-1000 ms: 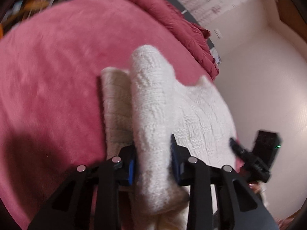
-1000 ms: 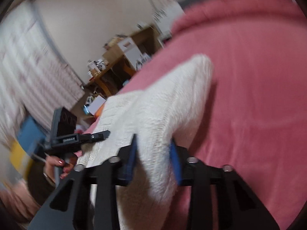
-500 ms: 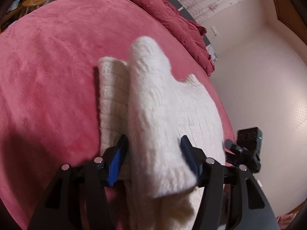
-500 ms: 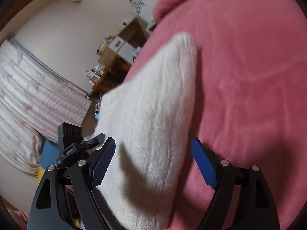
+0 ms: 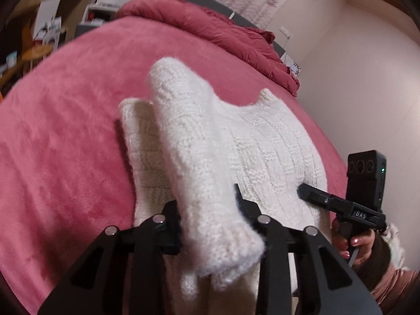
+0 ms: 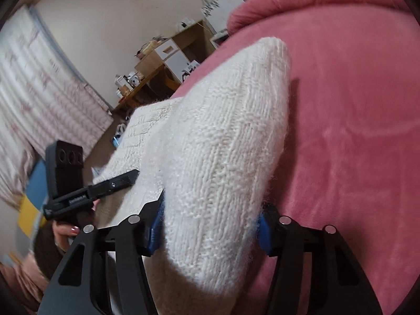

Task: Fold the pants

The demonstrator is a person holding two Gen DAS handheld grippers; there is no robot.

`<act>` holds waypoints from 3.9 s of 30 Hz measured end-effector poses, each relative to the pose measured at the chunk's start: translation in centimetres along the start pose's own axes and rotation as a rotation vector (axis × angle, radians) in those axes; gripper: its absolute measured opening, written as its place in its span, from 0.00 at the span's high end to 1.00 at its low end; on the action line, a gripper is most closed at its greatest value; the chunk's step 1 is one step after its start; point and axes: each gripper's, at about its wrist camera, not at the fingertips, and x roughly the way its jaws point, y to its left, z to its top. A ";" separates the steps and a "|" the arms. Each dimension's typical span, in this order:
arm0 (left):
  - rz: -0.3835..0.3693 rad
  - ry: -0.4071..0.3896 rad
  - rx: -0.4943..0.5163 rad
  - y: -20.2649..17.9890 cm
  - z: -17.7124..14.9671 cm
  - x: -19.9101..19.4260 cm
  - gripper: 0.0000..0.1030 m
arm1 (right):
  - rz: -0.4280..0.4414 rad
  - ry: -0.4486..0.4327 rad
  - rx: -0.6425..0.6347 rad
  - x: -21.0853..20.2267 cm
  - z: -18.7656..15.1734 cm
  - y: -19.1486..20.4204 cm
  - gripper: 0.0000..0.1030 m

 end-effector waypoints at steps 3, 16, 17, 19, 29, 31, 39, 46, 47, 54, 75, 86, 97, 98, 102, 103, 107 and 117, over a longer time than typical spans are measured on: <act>-0.008 -0.037 0.025 -1.3 0.3 -1.1 0.74 | -0.024 -0.036 -0.070 -1.0 0.3 0.9 0.47; -0.081 -0.094 0.139 -7.8 2.1 0.2 0.76 | -0.118 -0.114 -0.180 -5.6 3.1 0.3 0.50; -0.083 -0.085 0.143 -8.2 2.5 0.8 0.76 | -0.141 -0.109 -0.199 -5.9 3.7 -0.1 0.50; -0.078 -0.059 0.130 -8.3 2.9 1.9 0.76 | -0.165 -0.096 -0.210 -6.0 4.2 -0.9 0.51; 0.000 -0.035 -0.138 -3.5 -1.6 0.7 0.32 | -0.103 0.023 0.017 -4.3 3.7 -5.8 0.35; -0.035 -0.020 -0.195 -2.4 -2.0 1.0 0.30 | -0.081 0.025 0.048 -4.3 3.7 -6.2 0.35; -0.162 0.091 -0.214 -1.7 -2.2 4.3 0.24 | -0.021 0.048 0.160 -3.5 3.2 -7.5 0.28; -0.162 0.099 -0.166 -2.5 -1.5 5.5 0.45 | -0.036 0.082 0.152 -1.4 3.1 -7.1 0.26; -0.158 0.089 -0.166 -2.7 -1.3 5.4 0.50 | -0.049 0.075 0.134 -1.3 3.1 -6.7 0.27; -0.010 0.048 0.013 -5.7 -1.3 3.2 0.59 | -0.174 0.021 -0.078 -2.3 2.8 -3.5 0.41; 0.068 -0.074 0.231 -14.9 6.2 2.7 0.61 | -0.335 -0.287 -0.234 -10.0 5.0 -3.1 0.43; 0.088 -0.170 0.302 -16.9 8.9 6.1 0.60 | -0.396 -0.427 -0.198 -12.1 8.6 -6.7 0.43; 0.171 -0.065 0.252 -14.8 10.1 13.9 0.56 | -0.419 -0.308 -0.013 -7.4 12.8 -14.8 0.43; 0.172 -0.070 0.228 -14.3 10.0 14.2 0.52 | -0.412 -0.279 0.019 -7.1 12.9 -15.8 0.43; 0.112 -0.076 0.078 -11.9 9.7 13.9 0.37 | -0.347 -0.221 0.122 -6.6 12.3 -17.7 0.41; 0.110 -0.077 0.073 -11.7 9.3 13.8 0.37 | -0.332 -0.213 0.140 -6.7 12.2 -17.8 0.41; 0.122 -0.100 0.064 -11.8 7.5 12.2 0.32 | -0.302 -0.220 0.196 -7.9 11.5 -17.2 0.41; 0.296 -0.084 0.156 -13.4 5.9 12.2 0.40 | -0.426 -0.123 0.268 -9.1 8.2 -18.5 0.41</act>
